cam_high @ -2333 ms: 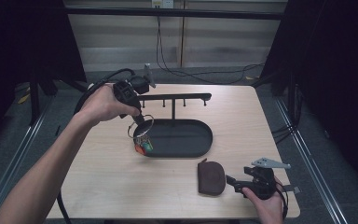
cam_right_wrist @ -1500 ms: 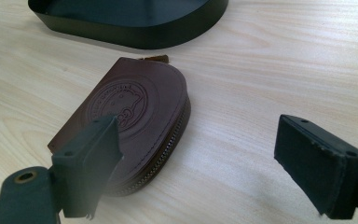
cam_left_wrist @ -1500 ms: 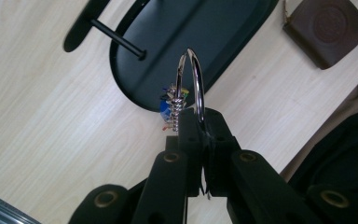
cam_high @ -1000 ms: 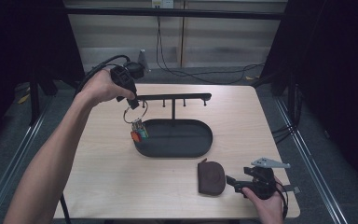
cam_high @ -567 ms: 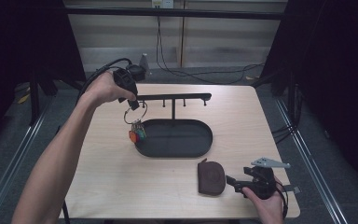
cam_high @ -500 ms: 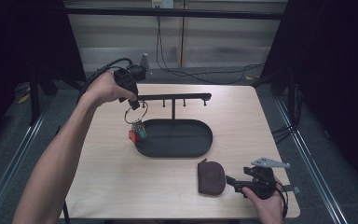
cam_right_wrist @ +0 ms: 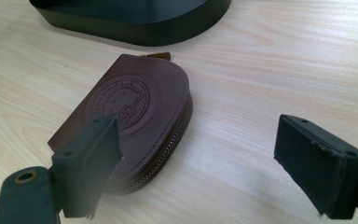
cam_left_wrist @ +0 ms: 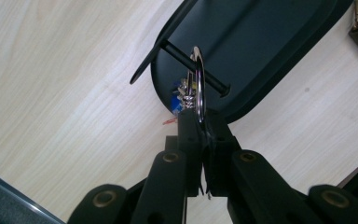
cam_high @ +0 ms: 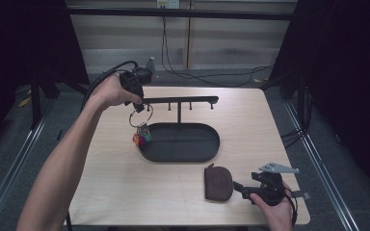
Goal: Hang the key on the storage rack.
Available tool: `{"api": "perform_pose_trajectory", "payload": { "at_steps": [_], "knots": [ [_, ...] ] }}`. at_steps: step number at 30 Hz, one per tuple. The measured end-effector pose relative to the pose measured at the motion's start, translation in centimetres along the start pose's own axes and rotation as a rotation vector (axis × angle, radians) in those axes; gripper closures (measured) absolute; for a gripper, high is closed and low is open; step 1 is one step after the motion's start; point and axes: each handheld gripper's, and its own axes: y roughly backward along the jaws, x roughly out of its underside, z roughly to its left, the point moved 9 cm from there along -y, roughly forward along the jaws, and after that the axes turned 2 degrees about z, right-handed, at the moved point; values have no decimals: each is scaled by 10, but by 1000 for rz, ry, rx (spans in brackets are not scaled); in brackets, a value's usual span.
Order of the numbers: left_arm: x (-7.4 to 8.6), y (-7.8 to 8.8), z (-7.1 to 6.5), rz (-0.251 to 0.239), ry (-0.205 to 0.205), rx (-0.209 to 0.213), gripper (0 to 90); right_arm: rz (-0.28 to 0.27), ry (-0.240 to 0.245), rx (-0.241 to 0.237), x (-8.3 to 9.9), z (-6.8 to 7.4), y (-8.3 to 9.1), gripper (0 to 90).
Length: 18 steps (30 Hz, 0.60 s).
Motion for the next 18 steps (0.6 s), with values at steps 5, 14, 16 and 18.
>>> {"api": "perform_pose_trajectory", "payload": {
  "at_steps": [5, 14, 16, 18],
  "knots": [
    [0, -5, -1, -1, 7, 2, 863, 1, -3, -1, 0, 0, 0, 142],
    [0, -9, 3, -22, 36, 4, 837, 2, -3, 1, 0, 0, 0, 142],
    [-1, -8, 4, -34, 40, -3, 822, 0, -1, -1, 0, 0, 0, 142],
    [1, -7, 3, -34, 46, -4, 785, 2, 1, 0, 0, 0, 0, 142]
  ]
}}
